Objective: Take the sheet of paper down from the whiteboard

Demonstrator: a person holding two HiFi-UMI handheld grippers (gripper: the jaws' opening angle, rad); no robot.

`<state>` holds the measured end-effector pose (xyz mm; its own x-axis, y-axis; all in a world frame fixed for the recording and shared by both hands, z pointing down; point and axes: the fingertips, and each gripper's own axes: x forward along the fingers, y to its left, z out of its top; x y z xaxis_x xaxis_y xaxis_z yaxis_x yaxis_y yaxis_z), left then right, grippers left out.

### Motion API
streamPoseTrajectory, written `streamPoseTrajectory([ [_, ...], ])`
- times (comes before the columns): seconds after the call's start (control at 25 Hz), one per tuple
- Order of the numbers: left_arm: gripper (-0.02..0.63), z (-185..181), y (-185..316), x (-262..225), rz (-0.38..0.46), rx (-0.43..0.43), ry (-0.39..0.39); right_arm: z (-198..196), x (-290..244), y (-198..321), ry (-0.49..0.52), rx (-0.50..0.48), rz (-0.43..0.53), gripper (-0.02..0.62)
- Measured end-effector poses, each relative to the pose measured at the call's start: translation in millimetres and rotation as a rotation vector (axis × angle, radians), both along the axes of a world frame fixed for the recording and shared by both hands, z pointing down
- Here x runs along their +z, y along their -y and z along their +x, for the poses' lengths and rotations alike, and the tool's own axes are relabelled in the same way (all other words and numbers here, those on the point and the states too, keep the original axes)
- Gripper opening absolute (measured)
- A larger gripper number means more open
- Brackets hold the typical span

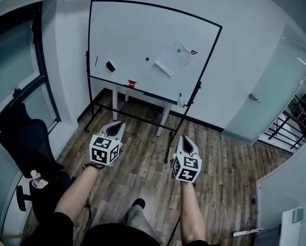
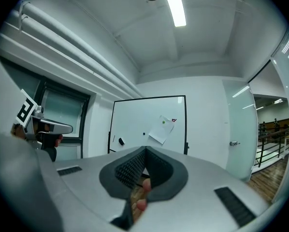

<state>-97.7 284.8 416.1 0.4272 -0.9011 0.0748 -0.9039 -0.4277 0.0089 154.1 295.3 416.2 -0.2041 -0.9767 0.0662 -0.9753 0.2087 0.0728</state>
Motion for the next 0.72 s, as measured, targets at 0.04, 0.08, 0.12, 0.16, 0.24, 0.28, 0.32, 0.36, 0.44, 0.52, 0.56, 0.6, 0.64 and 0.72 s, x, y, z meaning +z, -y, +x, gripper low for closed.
streamPoseTrajectory([
  [0.04, 0.008, -0.4, 11.6, 1.4, 0.0, 0.0, 0.004, -0.7, 1.5, 11.9, 0.0, -0.002, 0.001, 0.021],
  [0.08, 0.008, -0.9, 23.7, 2.5, 0.002, -0.001, 0.007, -1.2, 3.2, 24.3, 0.002, -0.003, 0.002, 0.02],
  [0.12, 0.008, -1.4, 36.2, 3.2, 0.003, -0.003, 0.009, -1.5, 5.0, 37.2, 0.007, -0.006, 0.002, 0.021],
  [0.16, 0.008, -1.6, 48.8, 3.8, 0.005, -0.005, 0.01, -1.5, 6.8, 50.4, 0.015, -0.011, 0.001, 0.02],
  [0.24, 0.008, 0.1, 74.6, 4.4, 0.006, -0.009, 0.009, -0.1, 9.0, 76.8, 0.031, -0.02, -0.002, 0.021],
  [0.28, 0.008, 1.9, 87.8, 4.1, 0.005, -0.009, 0.008, 1.0, 9.0, 90.3, 0.034, -0.023, -0.001, 0.02],
  [0.32, 0.008, 3.9, 101.2, 3.7, 0.004, -0.008, 0.009, 2.0, 8.7, 104.0, 0.032, -0.025, 0.0, 0.021],
  [0.36, 0.008, 5.5, 114.8, 3.0, 0.003, -0.008, 0.011, 2.6, 8.2, 117.9, 0.03, -0.027, 0.0, 0.021],
  [0.44, 0.008, 7.8, 142.3, 1.3, 0.001, -0.012, 0.013, 3.9, 7.2, 145.8, 0.026, -0.031, -0.001, 0.02],
  [0.52, 0.008, 11.5, 169.4, -0.8, -0.001, -0.015, 0.013, 7.3, 5.9, 172.9, 0.024, -0.036, -0.004, 0.021],
  [0.56, 0.008, 14.0, 182.5, -2.0, -0.001, -0.015, 0.014, 9.7, 5.1, 185.8, 0.023, -0.037, -0.005, 0.021],
  [0.6, 0.008, 16.7, 195.3, -3.4, 0.001, -0.015, 0.014, 12.4, 4.0, 198.2, 0.02, -0.037, -0.006, 0.02],
  [0.64, 0.008, 19.5, 207.8, -4.9, 0.002, -0.015, 0.013, 15.2, 2.8, 210.3, 0.017, -0.038, -0.006, 0.021],
  [0.72, 0.008, 25.8, 232.4, -7.0, 0.004, -0.015, 0.008, 21.5, 0.4, 233.6, 0.014, -0.038, -0.006, 0.021],
])
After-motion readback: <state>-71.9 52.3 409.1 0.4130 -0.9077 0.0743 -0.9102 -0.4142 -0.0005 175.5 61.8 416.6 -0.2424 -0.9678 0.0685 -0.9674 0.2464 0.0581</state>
